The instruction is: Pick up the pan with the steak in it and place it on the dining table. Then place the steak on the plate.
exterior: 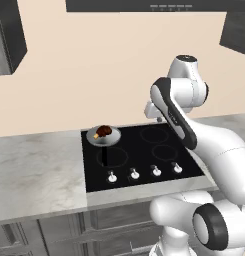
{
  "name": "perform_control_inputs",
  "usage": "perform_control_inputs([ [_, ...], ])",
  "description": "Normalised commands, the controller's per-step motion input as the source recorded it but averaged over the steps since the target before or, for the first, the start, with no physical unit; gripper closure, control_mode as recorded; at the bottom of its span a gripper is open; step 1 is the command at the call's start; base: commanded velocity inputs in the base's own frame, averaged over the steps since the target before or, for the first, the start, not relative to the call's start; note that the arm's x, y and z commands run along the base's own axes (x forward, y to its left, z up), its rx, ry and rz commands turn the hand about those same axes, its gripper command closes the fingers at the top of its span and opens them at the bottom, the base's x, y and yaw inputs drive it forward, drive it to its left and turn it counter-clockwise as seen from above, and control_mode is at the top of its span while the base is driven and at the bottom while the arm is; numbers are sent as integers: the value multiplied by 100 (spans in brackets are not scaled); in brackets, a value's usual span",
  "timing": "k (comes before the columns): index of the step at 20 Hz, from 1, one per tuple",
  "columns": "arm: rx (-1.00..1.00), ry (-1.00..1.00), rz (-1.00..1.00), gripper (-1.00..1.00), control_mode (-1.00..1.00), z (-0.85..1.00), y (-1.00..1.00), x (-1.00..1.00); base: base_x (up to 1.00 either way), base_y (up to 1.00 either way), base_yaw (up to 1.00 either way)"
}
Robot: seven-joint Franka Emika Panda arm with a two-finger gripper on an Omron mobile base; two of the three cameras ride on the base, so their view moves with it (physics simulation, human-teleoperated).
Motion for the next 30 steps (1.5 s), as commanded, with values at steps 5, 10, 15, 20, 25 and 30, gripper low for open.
perform_control_inputs([
  [5, 0, 0, 0, -100, -100, 0, 4, 0, 0, 0, 0],
  [10, 0, 0, 0, -100, -100, -1, 28, -2, 0, 0, 0],
  [15, 0, 0, 0, -100, -100, -8, 18, -1, 0, 0, 0],
  [20, -1, 0, 1, -100, -100, -2, 4, 0, 0, 0, 0],
  [25, 0, 4, 1, -100, -100, -7, 24, -10, 0, 0, 0],
  [30, 0, -5, 0, -100, -100, -13, 29, -52, 0, 0, 0],
])
